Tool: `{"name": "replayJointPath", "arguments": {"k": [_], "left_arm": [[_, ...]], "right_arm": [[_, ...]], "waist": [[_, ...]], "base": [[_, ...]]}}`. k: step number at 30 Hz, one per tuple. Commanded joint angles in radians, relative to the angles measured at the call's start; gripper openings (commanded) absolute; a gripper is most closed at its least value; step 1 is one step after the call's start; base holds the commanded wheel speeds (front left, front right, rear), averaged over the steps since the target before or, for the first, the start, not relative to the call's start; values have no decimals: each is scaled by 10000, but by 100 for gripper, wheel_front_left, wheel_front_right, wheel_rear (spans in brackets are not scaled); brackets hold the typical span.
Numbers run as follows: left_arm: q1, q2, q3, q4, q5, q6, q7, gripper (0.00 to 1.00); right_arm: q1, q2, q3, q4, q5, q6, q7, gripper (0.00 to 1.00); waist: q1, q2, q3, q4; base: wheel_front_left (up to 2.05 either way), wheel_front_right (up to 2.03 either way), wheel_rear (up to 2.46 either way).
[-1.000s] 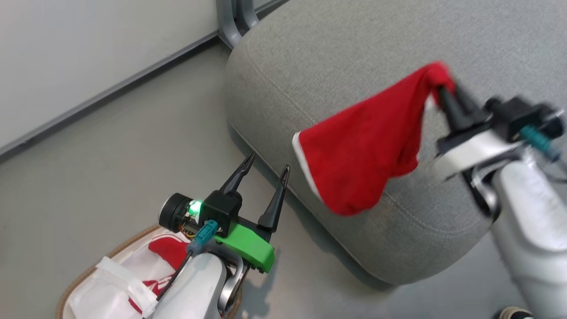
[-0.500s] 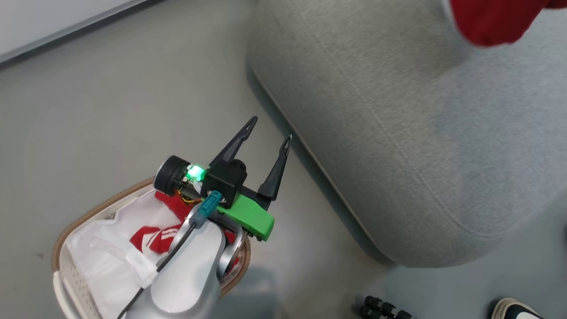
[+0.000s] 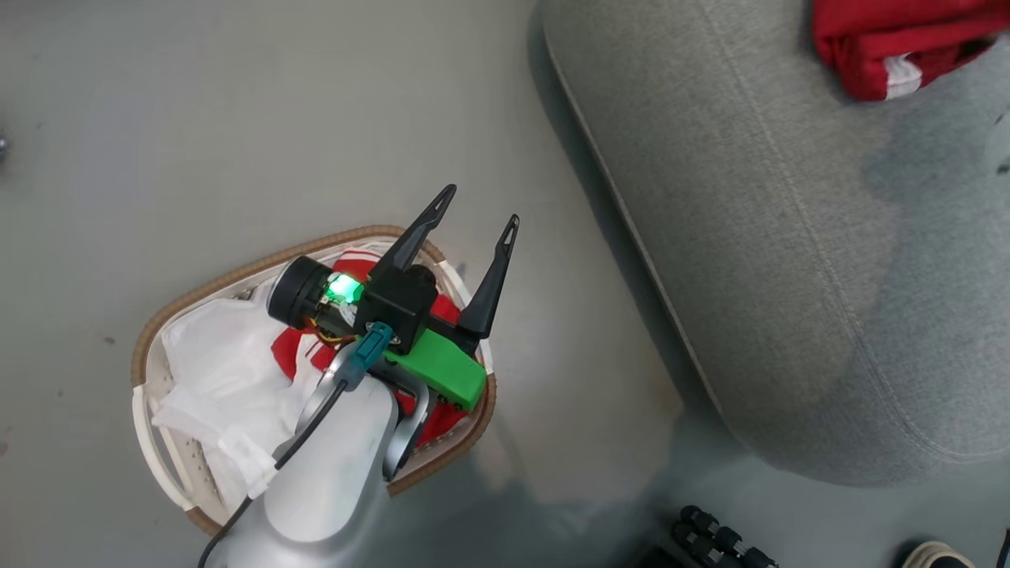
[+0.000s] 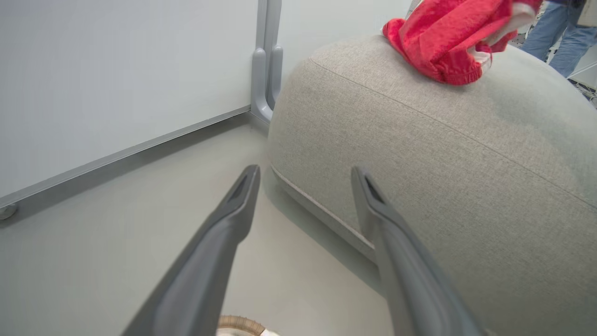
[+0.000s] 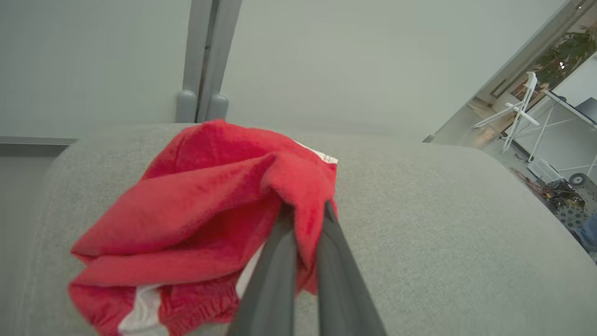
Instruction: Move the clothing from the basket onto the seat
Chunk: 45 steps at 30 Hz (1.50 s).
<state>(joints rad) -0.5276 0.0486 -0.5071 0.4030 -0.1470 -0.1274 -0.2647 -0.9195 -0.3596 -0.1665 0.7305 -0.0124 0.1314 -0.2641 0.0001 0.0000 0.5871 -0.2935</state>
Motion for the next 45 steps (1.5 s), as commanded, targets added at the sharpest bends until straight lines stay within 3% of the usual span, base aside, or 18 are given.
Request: {"name": "replayJointPath", "arguments": {"k": [1,2,3,10,21,33,45], "left_arm": [[-143,38,16,19,81,-29,5,100],[-115,36,39,26,98,-30,5,100],[-92,40,76,41,128,-31,5,100],[295,68,613,-17,192,12,5,100],[1294,46,1717,-281,30,326,5,100],[2329,37,3019,-474,-200,871,5,100],[3575,32,4618,-521,-163,1081,5,100]], "right_arm": [[322,75,-177,123,-107,-14,-5,16],[557,165,-321,134,-116,-14,-5,51],[785,231,-425,122,-135,-14,-5,100],[2497,920,-1203,-365,59,-14,-5,100],[4457,1796,-1043,-1892,799,-14,-5,100],[5179,2432,399,-3586,1540,-14,-3,100],[6013,2731,1014,-3742,1566,-14,-5,100]], "waist": [[-1,0,174,201],[-1,0,127,182],[-1,0,75,158],[-1,0,-561,-69],[-1,0,-1962,52],[-1,0,-3114,1416],[-1,0,-4144,2361]], "base": [[0,0,0],[0,0,0],[0,0,0],[0,0,0],[0,0,0],[0,0,0],[0,0,0]]}}
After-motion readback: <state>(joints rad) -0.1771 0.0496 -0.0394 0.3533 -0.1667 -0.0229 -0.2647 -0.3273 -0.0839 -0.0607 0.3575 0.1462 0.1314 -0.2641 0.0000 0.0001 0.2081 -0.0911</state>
